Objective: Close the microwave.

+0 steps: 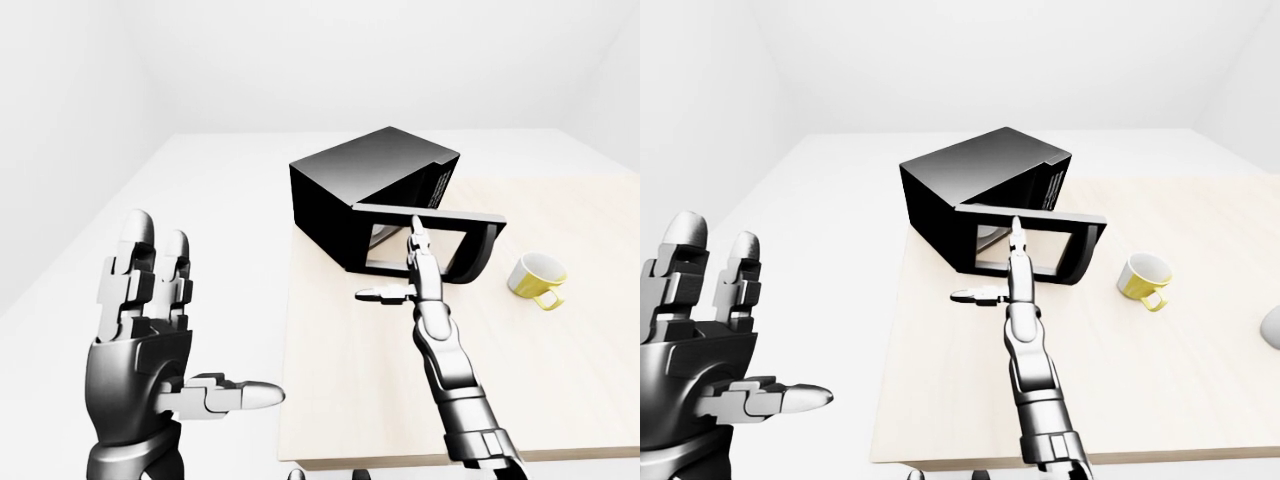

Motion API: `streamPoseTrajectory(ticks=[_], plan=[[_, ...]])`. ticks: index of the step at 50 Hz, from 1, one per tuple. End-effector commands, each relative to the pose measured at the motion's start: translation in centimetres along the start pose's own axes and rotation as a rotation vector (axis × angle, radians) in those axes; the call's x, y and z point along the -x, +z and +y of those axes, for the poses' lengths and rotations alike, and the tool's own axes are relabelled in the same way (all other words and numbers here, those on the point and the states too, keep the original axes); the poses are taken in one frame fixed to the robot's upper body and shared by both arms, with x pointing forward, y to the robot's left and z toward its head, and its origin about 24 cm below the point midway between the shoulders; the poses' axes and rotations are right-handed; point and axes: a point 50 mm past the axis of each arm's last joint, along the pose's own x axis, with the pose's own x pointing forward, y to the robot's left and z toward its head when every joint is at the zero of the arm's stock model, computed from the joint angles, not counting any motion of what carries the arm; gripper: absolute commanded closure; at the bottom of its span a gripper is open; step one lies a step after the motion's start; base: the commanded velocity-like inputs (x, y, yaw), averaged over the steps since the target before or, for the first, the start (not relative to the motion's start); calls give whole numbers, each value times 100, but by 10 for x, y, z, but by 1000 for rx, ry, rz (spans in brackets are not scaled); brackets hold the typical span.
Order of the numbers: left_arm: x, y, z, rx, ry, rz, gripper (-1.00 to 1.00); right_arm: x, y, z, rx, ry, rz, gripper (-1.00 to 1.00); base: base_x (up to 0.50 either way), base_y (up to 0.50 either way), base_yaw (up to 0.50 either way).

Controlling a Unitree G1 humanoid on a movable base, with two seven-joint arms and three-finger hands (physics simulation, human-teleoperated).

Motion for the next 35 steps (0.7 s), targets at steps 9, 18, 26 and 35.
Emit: streamPoseTrajectory(ticks=[9,18,26,35], plan=[[0,0,0,-1,1,-3,-100,-36,32,16,6,10,-50,-100,0,0,0],[0,0,0,-2,1,-2,-100,-46,38,24,5,23,-54,-100,0,0,0],[0,0,-1,-2,-2,2,-100,-56,44,32,18,38,-61,-100,0,0,0],[-1,-1,0,-2,1,1,-100,-65,46,37,22,42,-54,-100,0,0,0]])
